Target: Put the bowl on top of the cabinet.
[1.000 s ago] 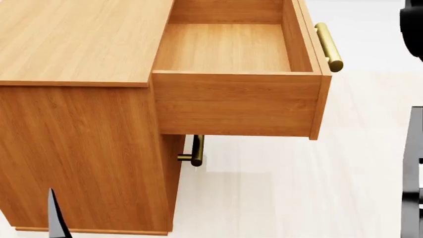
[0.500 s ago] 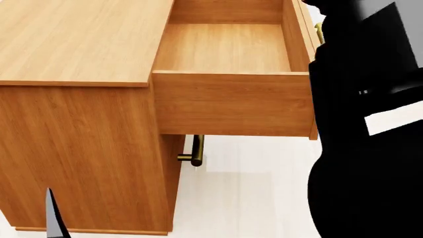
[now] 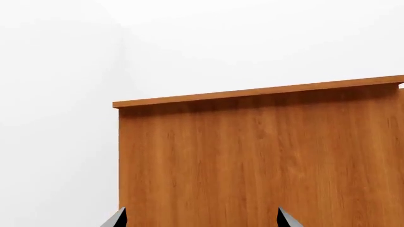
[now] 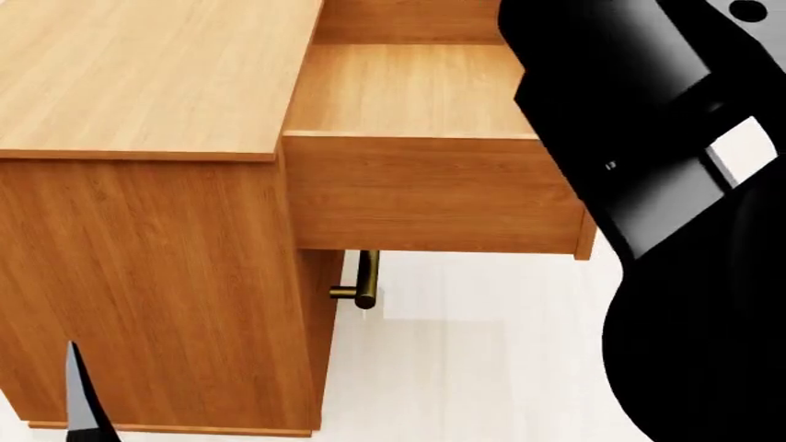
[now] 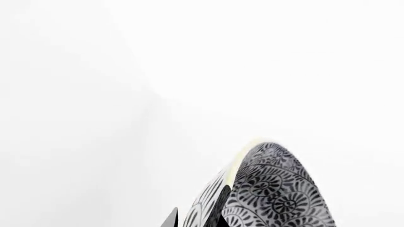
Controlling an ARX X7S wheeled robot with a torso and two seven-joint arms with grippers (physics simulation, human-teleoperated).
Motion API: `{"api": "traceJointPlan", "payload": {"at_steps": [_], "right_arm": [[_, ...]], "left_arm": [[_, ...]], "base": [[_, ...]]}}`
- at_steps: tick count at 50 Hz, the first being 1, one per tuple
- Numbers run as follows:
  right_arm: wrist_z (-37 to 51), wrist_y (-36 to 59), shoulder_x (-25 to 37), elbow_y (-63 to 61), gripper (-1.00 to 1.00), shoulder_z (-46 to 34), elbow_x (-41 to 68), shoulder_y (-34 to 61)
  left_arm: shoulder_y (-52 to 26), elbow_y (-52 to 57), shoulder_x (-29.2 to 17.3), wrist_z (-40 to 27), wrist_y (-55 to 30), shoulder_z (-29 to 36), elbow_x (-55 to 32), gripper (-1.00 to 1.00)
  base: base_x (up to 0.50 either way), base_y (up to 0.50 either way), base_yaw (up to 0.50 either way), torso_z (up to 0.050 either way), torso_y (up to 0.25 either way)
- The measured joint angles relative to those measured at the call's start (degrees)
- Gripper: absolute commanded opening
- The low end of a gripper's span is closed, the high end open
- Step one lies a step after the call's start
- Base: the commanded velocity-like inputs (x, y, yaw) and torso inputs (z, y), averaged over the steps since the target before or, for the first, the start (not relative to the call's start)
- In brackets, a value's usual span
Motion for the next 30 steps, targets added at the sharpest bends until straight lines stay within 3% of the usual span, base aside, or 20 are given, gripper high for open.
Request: {"api": "traceJointPlan", "payload": {"at_steps": [10,18,30], "right_arm": [[3.7,0.7,-0.1,-6.6,-1.0,-3.4,10.3,0.7],[2.9,9.6,-0.2,-11.6,-1.0,-4.3,6.4,-0.3],[-5.4,25.1,-0.2,-10.6,-1.0,-4.4,0.6,1.9]], "left_arm": [[0.5,0.5,-0.2,0.1,0.0,0.2,-1.0,1.0],[0.8,0.8,-0.3,0.1,-0.1,0.4,-1.5,1.0],[0.9,0.9,-0.4,0.0,-0.2,1.0,-1.6,1.0]], "base": [[0.0,0.0,0.0,0.0,0.0],[0.0,0.0,0.0,0.0,0.001],[0.0,0.0,0.0,0.0,0.0]]}}
